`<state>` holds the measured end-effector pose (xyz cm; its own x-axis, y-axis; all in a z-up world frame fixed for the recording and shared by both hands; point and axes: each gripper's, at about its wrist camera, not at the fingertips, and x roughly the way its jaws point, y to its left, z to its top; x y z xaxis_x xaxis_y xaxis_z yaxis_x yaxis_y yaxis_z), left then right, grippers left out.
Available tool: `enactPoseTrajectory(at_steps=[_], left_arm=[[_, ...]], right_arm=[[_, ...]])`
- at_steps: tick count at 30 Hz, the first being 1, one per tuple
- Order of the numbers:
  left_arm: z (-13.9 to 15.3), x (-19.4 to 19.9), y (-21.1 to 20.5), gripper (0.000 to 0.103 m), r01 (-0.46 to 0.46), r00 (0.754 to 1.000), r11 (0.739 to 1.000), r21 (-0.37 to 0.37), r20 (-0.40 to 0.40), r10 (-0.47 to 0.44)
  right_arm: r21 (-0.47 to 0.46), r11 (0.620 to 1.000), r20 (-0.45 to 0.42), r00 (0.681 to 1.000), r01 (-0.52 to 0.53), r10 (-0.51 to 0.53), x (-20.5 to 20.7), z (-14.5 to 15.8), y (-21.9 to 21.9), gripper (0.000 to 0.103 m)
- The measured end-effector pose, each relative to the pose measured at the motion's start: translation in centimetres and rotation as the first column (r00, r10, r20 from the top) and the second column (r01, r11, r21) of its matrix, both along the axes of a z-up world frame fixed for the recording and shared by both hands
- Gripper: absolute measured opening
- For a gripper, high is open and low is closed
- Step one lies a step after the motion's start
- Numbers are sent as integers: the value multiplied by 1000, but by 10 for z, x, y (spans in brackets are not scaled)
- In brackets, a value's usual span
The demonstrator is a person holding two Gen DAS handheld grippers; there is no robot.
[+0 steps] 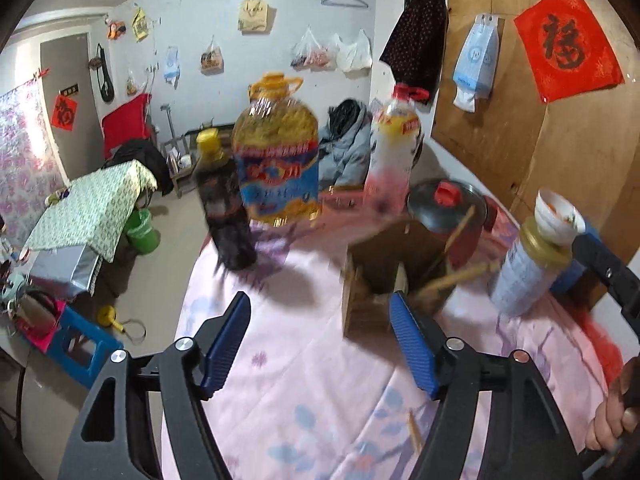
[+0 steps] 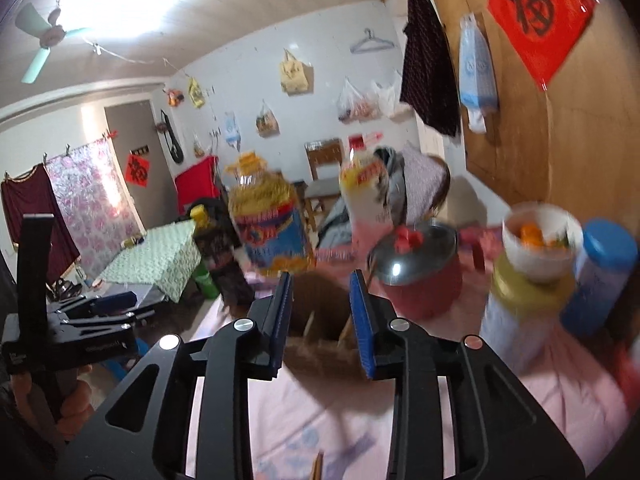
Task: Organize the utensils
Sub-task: 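Move both open tools back toward the last chopsticks on the cloth, then lower both open tools over the two remaining chopsticks on the cloth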
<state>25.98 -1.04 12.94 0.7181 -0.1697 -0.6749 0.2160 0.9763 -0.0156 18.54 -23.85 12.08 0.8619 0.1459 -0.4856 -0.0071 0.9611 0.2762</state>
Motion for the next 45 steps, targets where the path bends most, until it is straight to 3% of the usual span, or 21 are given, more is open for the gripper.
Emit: enactPoseTrajectory(at_steps=[8, 15, 19, 28, 45], left_arm=[[-27, -70, 30, 85, -21, 999, 998, 58, -35, 23], [-48, -105, 42, 86, -9, 998, 999, 51, -69, 12], [-57, -121, 42, 86, -18, 996, 999, 49, -91, 23], [-66, -147, 30, 87, -97, 988, 995, 16, -121, 98], [-86, -174, -28, 87, -153, 973, 985, 77, -165, 164]], right_arm=[[8, 1000, -112, 994, 16, -15, -68, -35, 37, 34], [-25, 999, -208, 977, 45, -49, -136, -63, 64, 36], [-37, 998, -237, 970, 46, -53, -160, -73, 68, 44], [-90, 996, -252, 968, -24, 1, -173, -79, 49, 55], [-35, 998, -293, 955, -52, 40, -195, -101, -14, 56]])
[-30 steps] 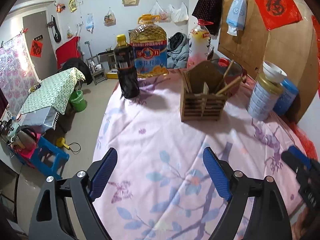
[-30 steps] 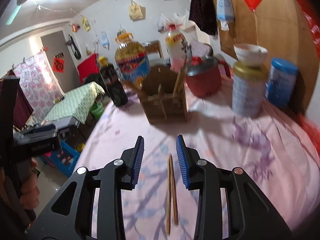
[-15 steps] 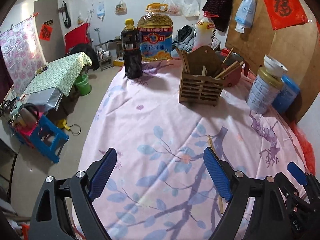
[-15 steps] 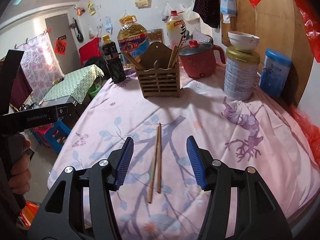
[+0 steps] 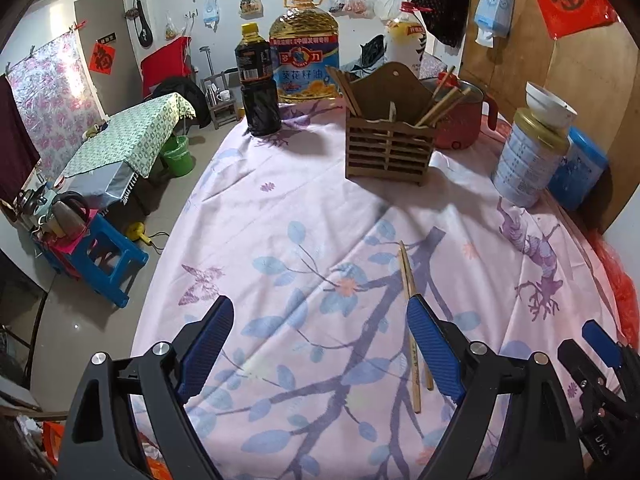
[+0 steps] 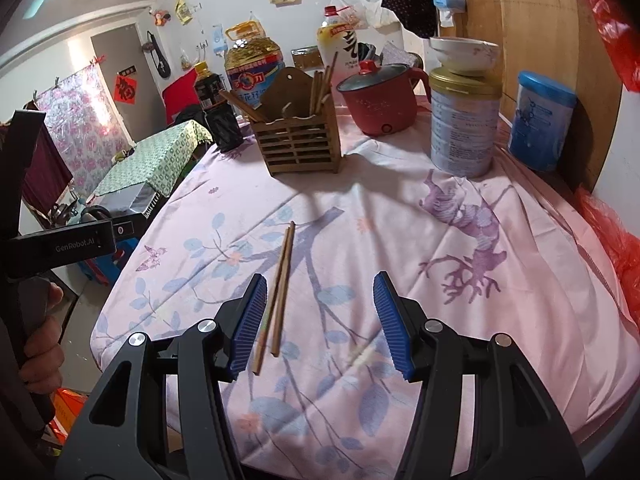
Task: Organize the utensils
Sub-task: 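Lower both open tools over the two remaining chopsticks on the cloth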
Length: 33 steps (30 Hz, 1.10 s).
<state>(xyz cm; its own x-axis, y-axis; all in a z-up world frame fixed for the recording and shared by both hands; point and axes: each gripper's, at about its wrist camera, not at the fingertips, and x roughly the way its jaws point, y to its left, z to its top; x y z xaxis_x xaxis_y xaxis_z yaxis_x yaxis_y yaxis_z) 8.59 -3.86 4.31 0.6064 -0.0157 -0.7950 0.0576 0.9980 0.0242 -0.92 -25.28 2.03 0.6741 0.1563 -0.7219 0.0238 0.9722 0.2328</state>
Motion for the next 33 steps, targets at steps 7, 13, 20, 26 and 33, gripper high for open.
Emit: enactPoseTrajectory(at_steps=[7, 13, 20, 26, 33], left_arm=[[-12, -3, -18, 87, 14, 999, 1000, 7, -29, -13], [-43, -7, -22, 90, 48, 996, 999, 11, -81, -47], [-103, -26, -26, 90, 142, 973, 990, 21, -187, -136], [-128, -34, -45, 90, 234, 949, 972, 5, -218, -227], [-145, -28, -62, 81, 268, 937, 963, 14, -234, -258]], right_arm=[[9, 1000, -10, 1000, 16, -16, -8, -4, -18, 56], [-2, 999, -26, 999, 39, -39, -18, -7, -32, 56], [-26, 995, -52, 994, 99, -100, -34, -12, -57, 56], [-50, 991, -73, 989, 125, -128, -41, -16, -71, 56], [-83, 988, -79, 987, 132, -139, -47, -17, -76, 56]])
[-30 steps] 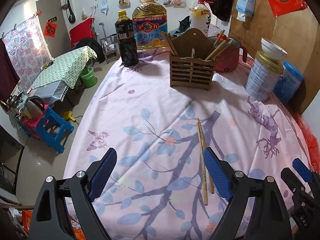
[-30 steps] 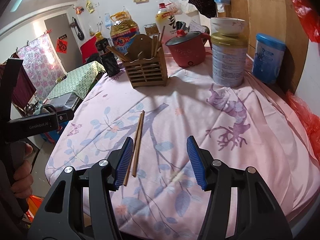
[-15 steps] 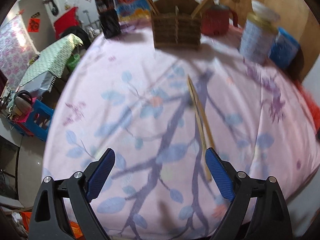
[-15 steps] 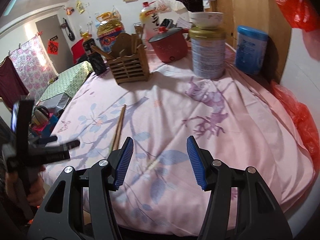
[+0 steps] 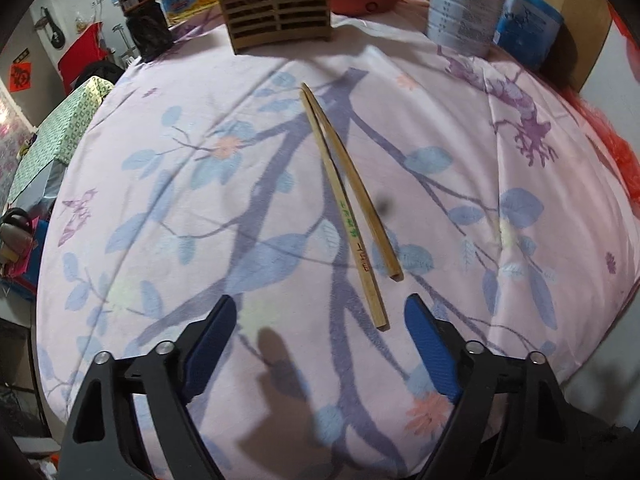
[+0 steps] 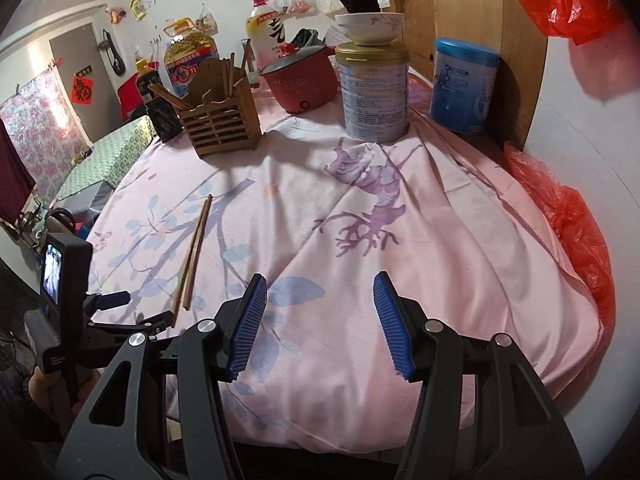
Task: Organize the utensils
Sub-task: 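Lower both open tools over the two remaining chopsticks on the cloth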
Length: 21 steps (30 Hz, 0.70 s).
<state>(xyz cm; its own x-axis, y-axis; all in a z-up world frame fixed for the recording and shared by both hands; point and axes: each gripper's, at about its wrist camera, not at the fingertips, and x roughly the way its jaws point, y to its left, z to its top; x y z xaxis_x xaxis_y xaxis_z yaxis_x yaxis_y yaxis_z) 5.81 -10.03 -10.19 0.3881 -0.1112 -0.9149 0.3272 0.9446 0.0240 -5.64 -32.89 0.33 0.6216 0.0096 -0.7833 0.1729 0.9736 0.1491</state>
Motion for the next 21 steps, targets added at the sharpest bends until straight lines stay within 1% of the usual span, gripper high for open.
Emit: enactPoseTrajectory(at_steps=[2, 3, 4, 5, 6, 7, 8, 12, 15, 18, 21], left_arm=[[-6, 2, 0, 66, -2, 1000, 1000, 2, -7, 2], [-7, 3, 1, 64, -3, 1000, 1000, -13, -7, 3], [-6, 4, 4, 53, -12, 1000, 999, -30, 7, 13], [-5, 5, 6, 39, -15, 1000, 999, -30, 22, 16], [-3, 6, 7, 30, -16, 999, 999, -29, 34, 17], [-3, 8, 10, 14, -22, 999, 999, -30, 35, 23], [-2, 11, 13, 6, -35, 999, 999, -29, 35, 36], [-2, 29, 45, 6, -146, 989, 989, -21, 35, 147], [-2, 34, 77, 6, -218, 976, 976, -5, 28, 218], [-1, 32, 103, 6, -249, 968, 968, 0, 17, 249], [0, 28, 120, 6, -263, 965, 965, -2, 3, 264]], right_arm=[[-3, 1000, -3, 1000, 12, -12, -1, 0, -3, 56], [-3, 1000, -4, 1000, 18, -18, -1, 0, -5, 56], [-2, 1000, -4, 1000, 22, -22, -1, -1, -5, 56], [-1, 1000, -6, 1000, 26, -26, -1, -1, -6, 56], [1, 1000, -6, 1000, 28, -28, -1, -1, -6, 56], [3, 1000, -6, 1000, 27, -27, 0, -2, -6, 56], [4, 1000, -7, 1000, 25, -25, 1, -1, -4, 56], [18, 1000, -8, 1000, -2, 2, 11, -3, 7, 56], [47, 998, -13, 999, -40, 41, 22, -6, 21, 56], [88, 991, -26, 995, -96, 99, 38, -13, 38, 56], [121, 979, -50, 984, -166, 173, 57, -25, 63, 56]])
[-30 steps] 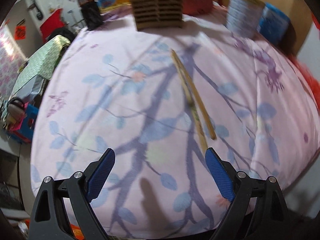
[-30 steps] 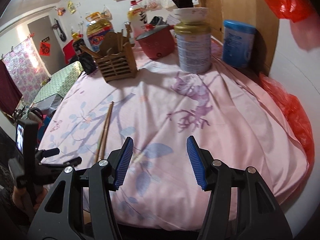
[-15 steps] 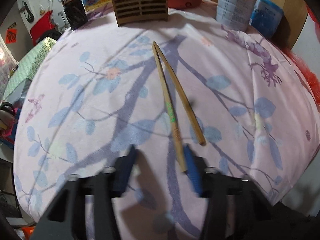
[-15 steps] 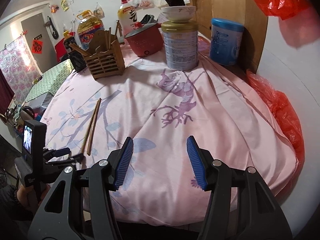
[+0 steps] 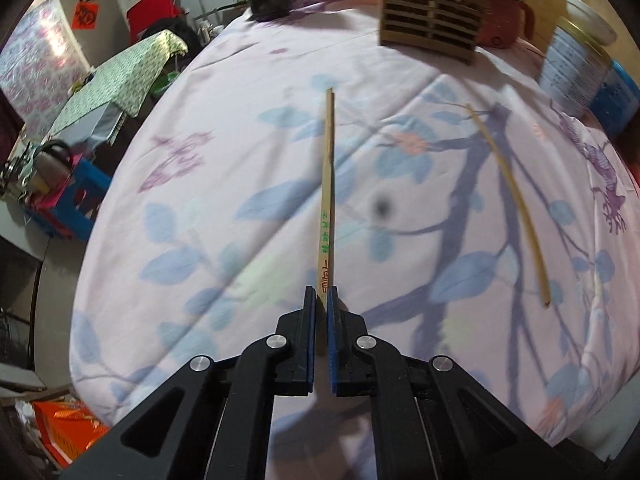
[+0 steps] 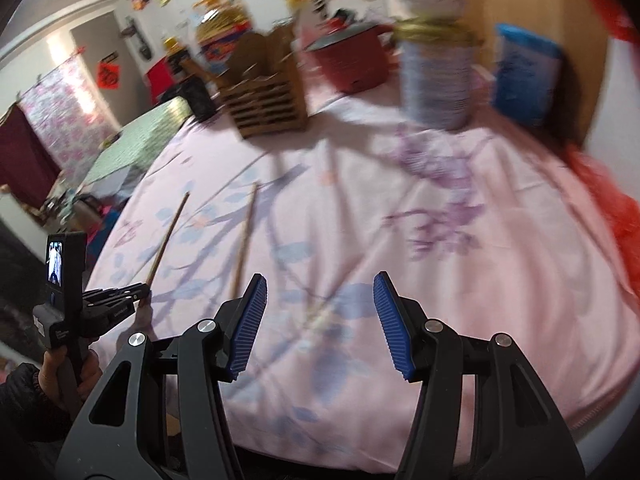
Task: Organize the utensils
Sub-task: 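Lower both open tools over the two remaining chopsticks on the cloth, then close the left tool on one chopstick while the right tool grasps the other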
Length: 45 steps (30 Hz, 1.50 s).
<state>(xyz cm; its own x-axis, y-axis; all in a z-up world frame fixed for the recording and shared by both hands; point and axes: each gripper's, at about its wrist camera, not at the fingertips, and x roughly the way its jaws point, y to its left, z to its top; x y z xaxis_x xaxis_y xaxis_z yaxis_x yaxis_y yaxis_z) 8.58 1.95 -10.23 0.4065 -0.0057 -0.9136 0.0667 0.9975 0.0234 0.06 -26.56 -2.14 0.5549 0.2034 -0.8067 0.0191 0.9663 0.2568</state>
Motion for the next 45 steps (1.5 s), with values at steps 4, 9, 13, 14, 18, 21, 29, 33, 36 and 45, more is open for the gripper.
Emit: enactPoseTrajectory(at_steps=[4, 9, 13, 14, 18, 21, 29, 33, 36, 45], left_arm=[[1, -8, 16, 8, 5, 1000, 1000, 7, -11, -5], [1, -12, 27, 9, 50, 999, 998, 35, -13, -49], [1, -10, 34, 25, 67, 998, 997, 41, -13, -66], [2, -9, 37, 25, 68, 998, 997, 33, -12, -68], [3, -8, 45, 25, 72, 997, 997, 2, -13, -72], [1, -9, 46, 25, 80, 997, 997, -23, -20, -81], [-1, -15, 31, 26, 148, 989, 988, -33, -7, -149], [-2, -14, 30, 6, 145, 989, 987, -65, -7, -146], [-2, -18, 30, 6, 142, 990, 989, -50, -10, -143], [-2, -21, 37, 6, 133, 991, 991, -32, -17, -133]], right_arm=[[-12, 995, -21, 994, -103, 103, 21, -18, 38, 56], [26, 985, -64, 984, -168, 169, 37, -38, 71, 56], [60, 986, -95, 982, -155, 160, 44, -49, 80, 56], [68, 986, -102, 982, -151, 157, 45, -50, 80, 55], [73, 987, -114, 982, -141, 149, 47, -53, 86, 55], [61, 987, -116, 981, -147, 153, 46, -54, 89, 55], [43, 991, -142, 981, -130, 135, 41, -61, 84, 55], [31, 991, -135, 982, -130, 133, 39, -66, 82, 47], [6, 989, -129, 980, -149, 149, 38, -70, 86, 44], [-60, 973, -99, 971, -225, 218, 33, -75, 106, 30]])
